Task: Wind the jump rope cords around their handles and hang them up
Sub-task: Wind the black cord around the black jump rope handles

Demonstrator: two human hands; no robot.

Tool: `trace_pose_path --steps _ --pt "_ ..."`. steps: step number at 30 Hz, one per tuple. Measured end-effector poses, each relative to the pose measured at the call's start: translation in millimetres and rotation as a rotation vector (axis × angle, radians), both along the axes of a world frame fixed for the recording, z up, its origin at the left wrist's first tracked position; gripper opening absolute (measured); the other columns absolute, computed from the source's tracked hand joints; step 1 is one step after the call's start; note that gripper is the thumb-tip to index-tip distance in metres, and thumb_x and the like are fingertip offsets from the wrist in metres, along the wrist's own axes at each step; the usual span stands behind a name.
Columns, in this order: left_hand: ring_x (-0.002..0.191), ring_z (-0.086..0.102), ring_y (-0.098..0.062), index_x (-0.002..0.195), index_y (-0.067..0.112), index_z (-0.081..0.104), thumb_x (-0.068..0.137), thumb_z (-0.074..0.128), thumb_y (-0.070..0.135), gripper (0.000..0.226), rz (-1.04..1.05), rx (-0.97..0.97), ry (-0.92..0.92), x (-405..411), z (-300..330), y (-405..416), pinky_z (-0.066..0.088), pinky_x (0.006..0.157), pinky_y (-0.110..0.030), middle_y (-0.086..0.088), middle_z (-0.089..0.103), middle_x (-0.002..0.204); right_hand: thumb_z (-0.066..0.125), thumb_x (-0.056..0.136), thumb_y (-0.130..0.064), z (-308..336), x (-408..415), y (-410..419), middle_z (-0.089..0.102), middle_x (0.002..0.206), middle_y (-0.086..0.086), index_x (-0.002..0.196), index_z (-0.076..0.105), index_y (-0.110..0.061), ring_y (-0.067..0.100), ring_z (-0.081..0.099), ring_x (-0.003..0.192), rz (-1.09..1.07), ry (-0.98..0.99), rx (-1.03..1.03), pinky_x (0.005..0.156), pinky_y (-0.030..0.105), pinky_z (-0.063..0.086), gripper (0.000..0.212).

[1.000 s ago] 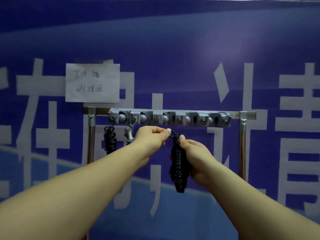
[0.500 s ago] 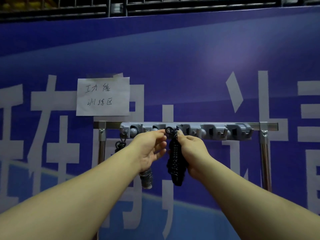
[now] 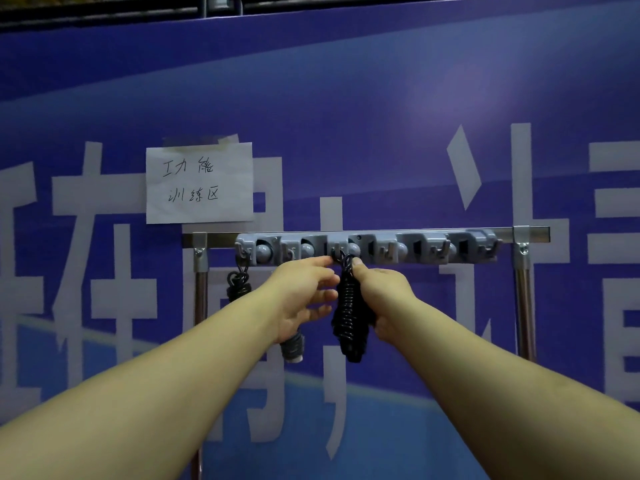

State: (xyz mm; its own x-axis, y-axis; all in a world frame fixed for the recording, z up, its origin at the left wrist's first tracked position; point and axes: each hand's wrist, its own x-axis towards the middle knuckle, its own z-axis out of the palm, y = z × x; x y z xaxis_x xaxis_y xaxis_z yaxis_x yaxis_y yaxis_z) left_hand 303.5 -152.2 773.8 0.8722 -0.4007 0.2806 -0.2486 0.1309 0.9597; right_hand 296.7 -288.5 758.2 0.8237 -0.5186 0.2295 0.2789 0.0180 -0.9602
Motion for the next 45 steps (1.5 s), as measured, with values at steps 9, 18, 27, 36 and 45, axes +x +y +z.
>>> trace_pose_path --steps 9,18,27,36,45 --pt "0.063 0.058 -0.013 0.108 0.019 0.07 0.099 0.054 0.009 0.021 0.071 0.104 -0.043 -20 -93 5 0.048 0.061 -0.026 -0.002 0.068 0.083 0.06 0.095 -0.047 -120 -14 -9 0.066 0.104 0.004 0.105 0.065 -0.018 0.02 0.06 0.088 -0.045 0.23 0.04 0.077 0.036 0.054 0.031" --pt "0.046 0.052 -0.009 0.083 0.017 0.067 0.099 0.059 0.028 0.021 0.207 0.386 0.31 -40 -337 28 0.035 0.042 -0.016 0.003 0.064 0.067 0.063 0.094 -0.043 -350 -94 28 0.071 0.083 0.016 0.088 0.071 -0.005 0.019 0.057 0.07 -0.026 0.557 -0.128 0.06 0.027 0.041 0.04" --pt "0.059 0.061 -0.025 0.073 0.012 0.065 0.099 0.055 0.04 0.04 0.217 0.713 0.666 -108 -585 92 0.042 0.056 -0.028 -0.01 0.069 0.073 0.067 0.088 -0.047 -553 -180 62 0.068 0.07 0.0 0.082 0.069 -0.013 0.019 0.06 0.068 -0.048 0.907 -0.048 0.071 0.036 0.051 0.035" --pt "0.11 0.067 -0.027 0.108 0.018 0.073 0.094 0.062 0.039 0.027 0.222 0.997 0.64 -157 -699 109 0.05 0.09 -0.029 -0.004 0.074 0.111 0.062 0.089 -0.052 -683 -247 58 0.066 0.073 0.003 0.081 0.069 -0.013 0.023 0.058 0.071 -0.063 1.163 0.025 0.073 0.04 0.05 0.04" --pt "0.129 0.053 -0.018 0.133 0.033 0.058 0.083 0.072 0.049 0.055 0.169 1.282 0.541 -201 -777 107 0.038 0.109 -0.035 0.008 0.061 0.135 0.063 0.092 -0.044 -747 -261 81 0.075 0.088 0.004 0.092 0.073 -0.011 0.025 0.069 0.087 -0.013 1.283 0.065 0.089 0.042 0.056 0.034"
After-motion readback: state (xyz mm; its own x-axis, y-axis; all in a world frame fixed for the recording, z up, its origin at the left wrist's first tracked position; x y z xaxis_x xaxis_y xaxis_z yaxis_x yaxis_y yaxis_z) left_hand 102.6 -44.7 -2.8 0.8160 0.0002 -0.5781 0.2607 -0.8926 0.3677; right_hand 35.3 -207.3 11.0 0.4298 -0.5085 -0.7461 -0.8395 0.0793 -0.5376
